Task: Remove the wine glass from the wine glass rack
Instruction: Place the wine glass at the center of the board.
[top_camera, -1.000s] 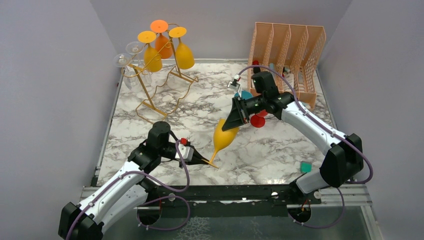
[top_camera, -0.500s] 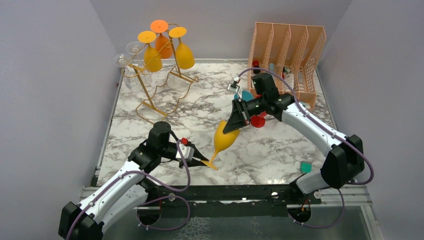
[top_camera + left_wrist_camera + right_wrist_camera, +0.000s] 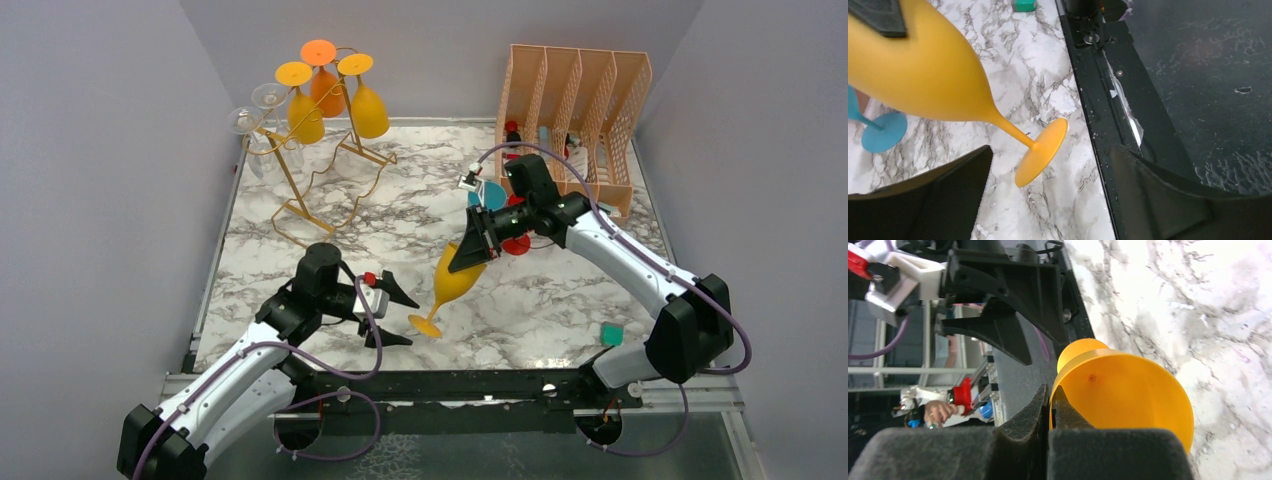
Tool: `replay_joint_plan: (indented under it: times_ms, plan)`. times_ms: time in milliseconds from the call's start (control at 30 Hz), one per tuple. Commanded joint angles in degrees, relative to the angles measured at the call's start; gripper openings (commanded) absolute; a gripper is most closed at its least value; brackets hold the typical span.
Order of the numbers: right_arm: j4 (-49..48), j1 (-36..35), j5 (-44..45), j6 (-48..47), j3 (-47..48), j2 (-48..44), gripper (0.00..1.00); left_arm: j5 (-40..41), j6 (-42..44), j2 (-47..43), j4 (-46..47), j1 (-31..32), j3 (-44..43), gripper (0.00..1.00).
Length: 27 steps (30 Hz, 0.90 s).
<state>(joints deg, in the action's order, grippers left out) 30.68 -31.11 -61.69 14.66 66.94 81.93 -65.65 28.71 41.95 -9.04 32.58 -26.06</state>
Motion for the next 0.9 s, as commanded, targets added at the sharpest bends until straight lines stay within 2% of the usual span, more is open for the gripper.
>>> replay_joint_plan:
  times_ms: [0, 167, 333, 500, 600, 867]
  plan:
    - [2.88, -0.18, 9.79, -2.03, -1.31, -4.07, 0.01, 5.91, -4.52, -2.25, 4.1, -0.32, 0.59, 0.99]
    - [4.38, -0.18, 25.53, -1.07, -4.32, -8.84, 0.01, 17.5, -18.13, -4.99, 15.61, -0.28, 4.37, 0.99]
    - [4.23, -0.17, 45.31, 3.22, -8.47, -16.76, 0.01, 30.07, -24.26, -7.97, 16.15, -0.32, 4.25, 0.99]
    - [3.69, -0.18, 60.51, 5.39, -11.77, -23.8, 0.01, 43.81, -30.68, -11.48, 16.66, -0.32, 5.22, 0.99]
    - [4.08, -0.18, 65.68, 5.99, -12.42, -25.13, 0.01, 51.63, -33.83, -11.85, 15.64, -0.32, 4.54, 0.99]
    - [7.42, -0.17, 72.39, 7.55, -11.74, -23.32, 0.01, 56.03, -32.06, -9.81, 10.56, -0.32, 1.57, 0.99]
